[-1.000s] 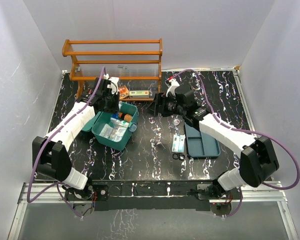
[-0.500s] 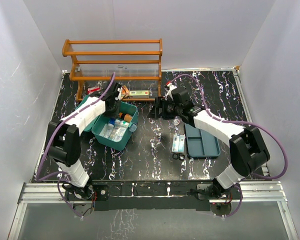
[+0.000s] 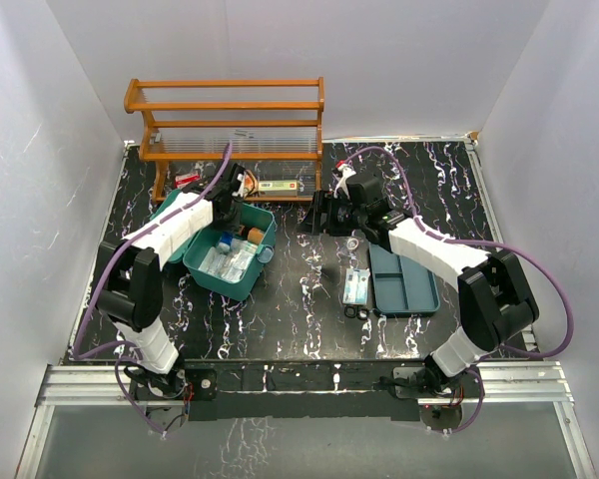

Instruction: Organize the medicine kit

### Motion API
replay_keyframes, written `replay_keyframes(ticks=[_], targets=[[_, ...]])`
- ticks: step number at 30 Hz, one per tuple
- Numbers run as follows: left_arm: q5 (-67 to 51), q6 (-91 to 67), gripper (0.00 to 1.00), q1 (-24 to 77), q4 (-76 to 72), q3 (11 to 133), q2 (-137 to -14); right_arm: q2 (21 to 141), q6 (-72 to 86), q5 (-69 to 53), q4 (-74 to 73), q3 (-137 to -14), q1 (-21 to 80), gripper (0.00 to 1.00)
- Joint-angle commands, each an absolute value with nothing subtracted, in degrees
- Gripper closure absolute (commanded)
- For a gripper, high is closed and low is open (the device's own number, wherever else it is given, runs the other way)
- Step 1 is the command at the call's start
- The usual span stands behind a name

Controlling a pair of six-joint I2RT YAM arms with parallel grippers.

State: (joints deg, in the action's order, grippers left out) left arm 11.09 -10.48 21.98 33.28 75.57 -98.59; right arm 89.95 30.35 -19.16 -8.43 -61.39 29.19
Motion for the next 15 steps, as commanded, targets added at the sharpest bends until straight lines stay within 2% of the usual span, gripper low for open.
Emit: replay_keyframes(ticks=[1, 7, 15], targets=[[18.5, -9.2, 0.82, 22.3, 33.6, 78.3, -97.9, 89.4, 30.7, -19.8, -4.2, -62.3, 28.7, 0.32], [15.9, -7.9, 0.80, 22.5, 29.9, 77.2, -99.5, 90.0, 31.3, -20.7, -3.3, -61.8, 28.5, 0.32], [21.0, -5.5, 0.77, 24.6, 29.9, 77.3, -103.6, 90.6, 32.0, -21.9, -2.0, -61.5, 28.3, 0.32]])
